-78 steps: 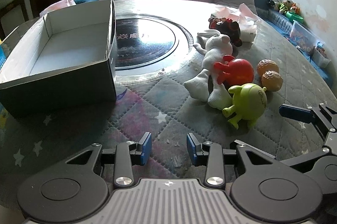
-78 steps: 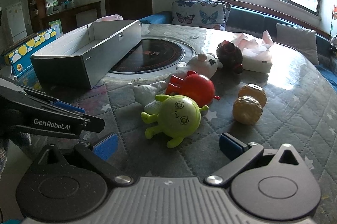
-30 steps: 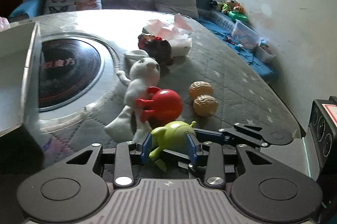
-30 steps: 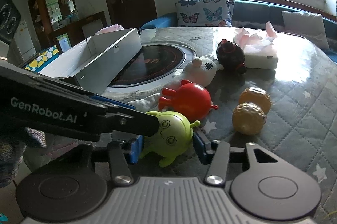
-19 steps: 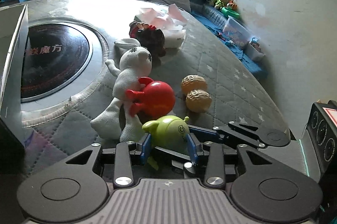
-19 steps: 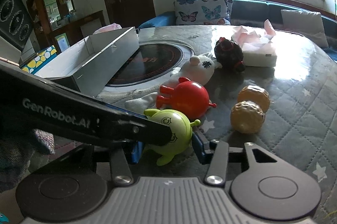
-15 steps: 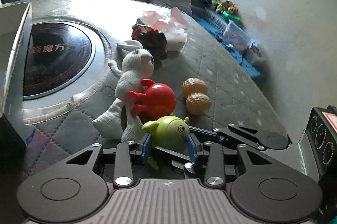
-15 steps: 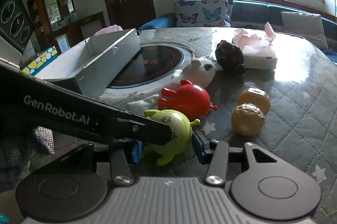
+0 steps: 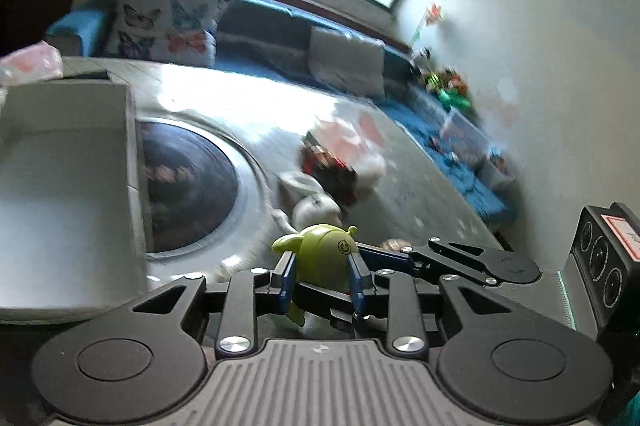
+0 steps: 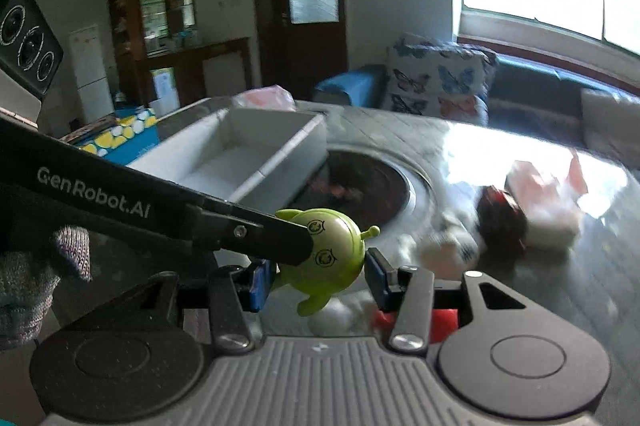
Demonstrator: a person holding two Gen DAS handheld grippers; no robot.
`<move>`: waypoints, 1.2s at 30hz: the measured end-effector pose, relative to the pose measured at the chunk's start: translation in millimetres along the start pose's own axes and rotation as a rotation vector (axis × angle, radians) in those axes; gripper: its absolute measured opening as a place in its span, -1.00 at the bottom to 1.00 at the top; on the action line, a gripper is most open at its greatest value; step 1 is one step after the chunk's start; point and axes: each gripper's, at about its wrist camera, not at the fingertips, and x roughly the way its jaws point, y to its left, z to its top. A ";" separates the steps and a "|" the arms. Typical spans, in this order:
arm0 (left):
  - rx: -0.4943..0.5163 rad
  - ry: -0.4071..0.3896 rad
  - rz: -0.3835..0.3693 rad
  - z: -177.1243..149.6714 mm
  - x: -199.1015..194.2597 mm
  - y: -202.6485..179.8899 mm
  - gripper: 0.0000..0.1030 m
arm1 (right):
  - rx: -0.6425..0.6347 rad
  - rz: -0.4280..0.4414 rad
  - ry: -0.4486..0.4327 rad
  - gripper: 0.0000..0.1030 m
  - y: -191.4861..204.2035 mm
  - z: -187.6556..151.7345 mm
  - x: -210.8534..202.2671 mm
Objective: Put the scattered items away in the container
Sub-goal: 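Lift the green alien with the left tool and carry it into the white box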
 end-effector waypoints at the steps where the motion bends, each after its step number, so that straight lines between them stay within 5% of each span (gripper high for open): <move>1: -0.006 -0.013 0.008 2.3 -4.4 4.5 -0.41 | -0.013 0.007 -0.006 -0.06 4.4 5.1 3.0; 20: -0.128 -0.159 0.189 32.5 -55.5 91.3 -0.39 | -0.162 0.188 -0.017 -0.06 75.7 76.0 74.8; 36: -0.263 -0.108 0.269 38.3 -36.0 156.9 -0.39 | -0.296 0.261 0.112 -0.06 104.3 89.3 157.0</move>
